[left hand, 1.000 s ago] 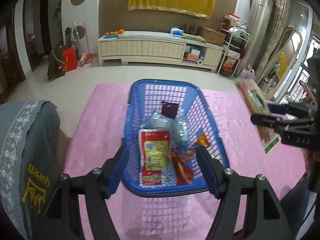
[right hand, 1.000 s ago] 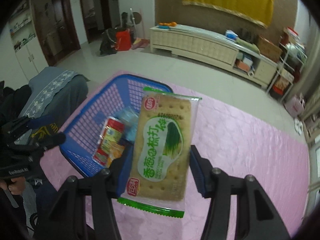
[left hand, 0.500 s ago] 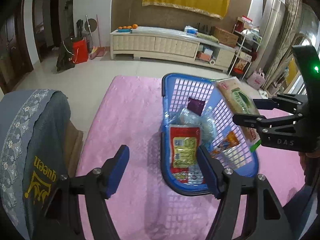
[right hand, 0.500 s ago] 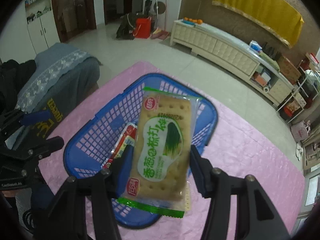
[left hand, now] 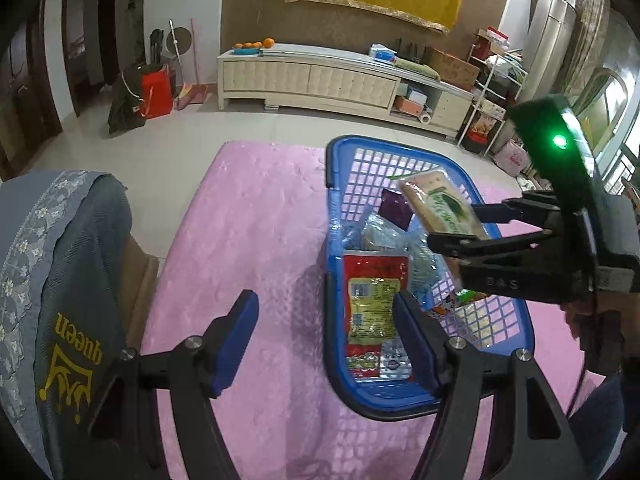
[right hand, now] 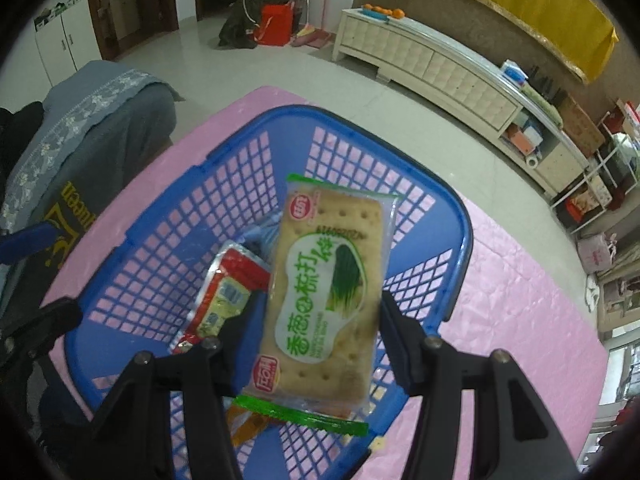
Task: Organize snacks
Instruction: 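Carry the green-label cracker pack over the basket and open the right gripper, then reach the right gripper to the plain cracker pack and grasp it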
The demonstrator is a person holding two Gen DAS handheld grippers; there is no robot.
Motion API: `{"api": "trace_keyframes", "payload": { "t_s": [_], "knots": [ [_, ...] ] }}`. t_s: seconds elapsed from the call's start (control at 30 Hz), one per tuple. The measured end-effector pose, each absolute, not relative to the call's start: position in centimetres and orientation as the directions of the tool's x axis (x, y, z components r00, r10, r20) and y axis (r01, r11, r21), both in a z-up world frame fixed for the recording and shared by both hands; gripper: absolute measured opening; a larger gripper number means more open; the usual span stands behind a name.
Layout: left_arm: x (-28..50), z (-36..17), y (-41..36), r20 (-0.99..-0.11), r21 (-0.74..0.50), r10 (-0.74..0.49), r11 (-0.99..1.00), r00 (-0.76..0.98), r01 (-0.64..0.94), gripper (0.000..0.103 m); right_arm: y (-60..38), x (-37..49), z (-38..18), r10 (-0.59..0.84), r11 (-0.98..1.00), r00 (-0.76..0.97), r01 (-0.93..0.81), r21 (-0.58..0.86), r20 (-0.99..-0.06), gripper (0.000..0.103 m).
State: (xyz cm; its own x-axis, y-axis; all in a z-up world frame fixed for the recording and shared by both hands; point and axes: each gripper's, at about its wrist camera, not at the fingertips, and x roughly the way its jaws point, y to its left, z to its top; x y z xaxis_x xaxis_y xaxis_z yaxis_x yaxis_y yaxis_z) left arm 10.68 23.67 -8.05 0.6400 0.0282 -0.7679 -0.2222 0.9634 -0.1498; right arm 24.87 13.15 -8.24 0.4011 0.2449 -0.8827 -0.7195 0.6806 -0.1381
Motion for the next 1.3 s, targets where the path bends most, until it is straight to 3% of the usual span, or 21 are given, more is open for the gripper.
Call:
{"api": "trace_keyframes", "payload": {
  "t_s": [0.07, 0.13, 0.33, 0.67, 0.73, 0.83, 1.3],
  "knots": [
    [10.7, -8.1, 23.4, -0.773, -0.137, 0.036, 0.965, 0.633, -0.222, 0.068, 13.0, 25.1, -8.4, 0.232, 0.691, 0.404, -0.709, -0.143, -0.885, 0.063],
    [10.7, -8.2, 23.1, -0.779, -0.122, 0.045, 0.967, 0.625, -0.222, 0.068, 12.9, 25.0, -8.5, 0.219, 0.684, 0.420, -0.709, -0.168, -0.880, 0.080],
    [10.2, -8.1, 22.5, -0.782, -0.121, 0.048, 0.966, 0.622, -0.227, 0.068, 10.6, 24.0, -6.7, 0.300, 0.701, 0.398, -0.708, -0.083, -0.867, 0.095],
    [7.8, -6.4, 19.4, -0.729, -0.154, 0.036, 0.964, 0.684, -0.216, 0.068, 4.6, 21.2, -3.8, 0.354, 0.712, 0.439, -0.699, -0.067, -0.826, 0.098],
    [7.4, -6.5, 18.5, -0.729, -0.144, 0.043, 0.966, 0.683, -0.214, 0.068, 3.1, 20.8, -4.1, 0.358, 0.713, 0.432, -0.699, -0.055, -0.828, 0.098],
    [6.8, -7.0, 17.2, -0.732, -0.140, 0.050, 0.965, 0.680, -0.221, 0.079, 1.2, 20.1, -4.6, 0.372, 0.719, 0.435, -0.694, -0.043, -0.820, 0.098],
    [4.3, -9.8, 11.3, -0.723, -0.130, 0.052, 0.969, 0.689, -0.210, 0.079, -4.1, 17.5, -9.1, 0.413, 0.713, 0.403, -0.701, 0.015, -0.817, 0.098]
  ]
}}
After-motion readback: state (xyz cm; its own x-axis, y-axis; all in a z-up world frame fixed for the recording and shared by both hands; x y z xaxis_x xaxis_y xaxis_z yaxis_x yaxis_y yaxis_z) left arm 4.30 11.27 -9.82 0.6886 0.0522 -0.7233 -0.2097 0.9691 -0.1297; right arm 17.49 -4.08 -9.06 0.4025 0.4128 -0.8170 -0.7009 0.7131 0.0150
